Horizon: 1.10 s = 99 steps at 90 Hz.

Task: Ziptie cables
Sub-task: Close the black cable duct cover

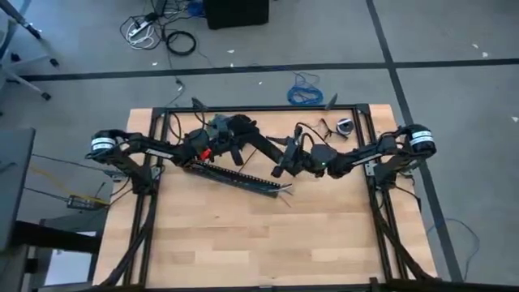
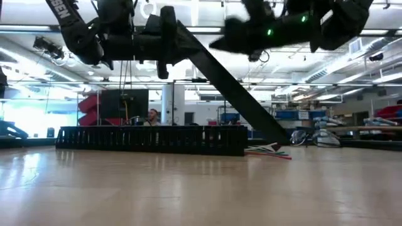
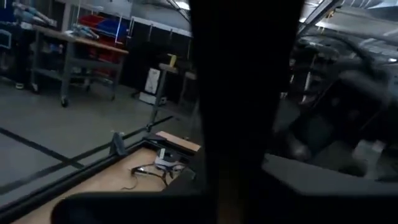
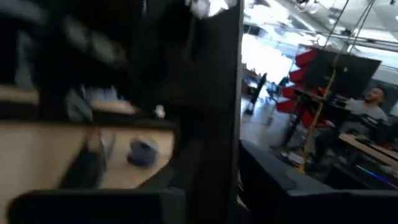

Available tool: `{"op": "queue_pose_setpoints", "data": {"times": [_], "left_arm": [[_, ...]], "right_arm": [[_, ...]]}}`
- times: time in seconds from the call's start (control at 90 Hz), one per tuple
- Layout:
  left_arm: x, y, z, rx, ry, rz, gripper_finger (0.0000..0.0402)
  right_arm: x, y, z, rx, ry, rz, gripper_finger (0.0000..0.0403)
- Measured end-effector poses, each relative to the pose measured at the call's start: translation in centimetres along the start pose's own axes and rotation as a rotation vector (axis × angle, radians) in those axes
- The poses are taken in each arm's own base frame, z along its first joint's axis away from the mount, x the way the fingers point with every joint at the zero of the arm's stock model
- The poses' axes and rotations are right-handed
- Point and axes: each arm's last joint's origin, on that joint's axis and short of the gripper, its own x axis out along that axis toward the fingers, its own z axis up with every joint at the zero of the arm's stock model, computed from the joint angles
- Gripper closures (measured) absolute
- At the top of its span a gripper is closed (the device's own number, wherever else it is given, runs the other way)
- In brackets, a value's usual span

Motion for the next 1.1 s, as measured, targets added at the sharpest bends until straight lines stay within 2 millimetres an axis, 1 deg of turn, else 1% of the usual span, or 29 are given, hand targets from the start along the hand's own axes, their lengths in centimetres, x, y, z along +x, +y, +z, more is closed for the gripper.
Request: {"op": "queue_pose_setpoints", "data": {"times": [0.111,0.233,0.322,0.4,0.444,0.522,0.6,0.656,0.733,0.833,0.933,1.022,1.1], "left_arm": [[0.0,-0.1,0.3,0.086,-0.022,-0.035,0.0400],[-0.1,-0.5,1.0,0.225,-0.107,-0.113,0.0401],[-0.4,-1.0,2.3,0.336,-0.245,-0.177,0.0401],[-0.6,-1.2,3.0,0.433,-0.328,-0.252,0.0401],[-0.7,-1.2,3.1,0.493,-0.344,-0.320,0.0401],[-0.9,-1.1,3.1,0.566,-0.345,-0.447,0.0401],[-1.0,-0.8,3.1,0.592,-0.328,-0.567,0.0401],[-1.1,-0.6,3.1,0.586,-0.308,-0.653,0.0401],[-1.3,-0.5,3.1,0.578,-0.291,-0.754,0.0401],[-1.2,-0.4,3.3,0.575,-0.280,-0.826,0.0401],[-0.4,-0.4,3.9,0.552,-0.246,-0.876,0.0401],[0.6,-0.6,4.2,0.530,-0.185,-0.939,0.0401],[1.2,-0.7,4.5,0.518,-0.143,-0.962,0.0401]], "right_arm": [[-0.6,-1.0,1.4,0.061,0.019,0.003,0.0234],[-1.5,-2.9,2.3,0.137,0.105,0.060,0.0205],[-2.1,-4.2,2.9,0.259,0.135,0.190,0.0194],[-2.6,-5.0,4.0,0.345,0.085,0.358,0.0187],[-2.9,-5.2,4.7,0.366,0.046,0.452,0.0185],[-3.7,-5.6,5.7,0.379,-0.006,0.559,0.0183],[-4.4,-6.1,6.7,0.380,-0.057,0.625,0.0183],[-4.8,-6.6,7.0,0.387,-0.060,0.664,0.0184],[-4.8,-7.5,6.6,0.438,0.007,0.667,0.0184],[-4.1,-8.6,4.8,0.535,0.168,0.671,0.0180],[-2.9,-8.9,3.0,0.617,0.257,0.718,0.0172],[-1.7,-8.8,1.8,0.664,0.279,0.757,0.0164],[-0.8,-8.5,0.6,0.687,0.298,0.787,0.0154]]}}
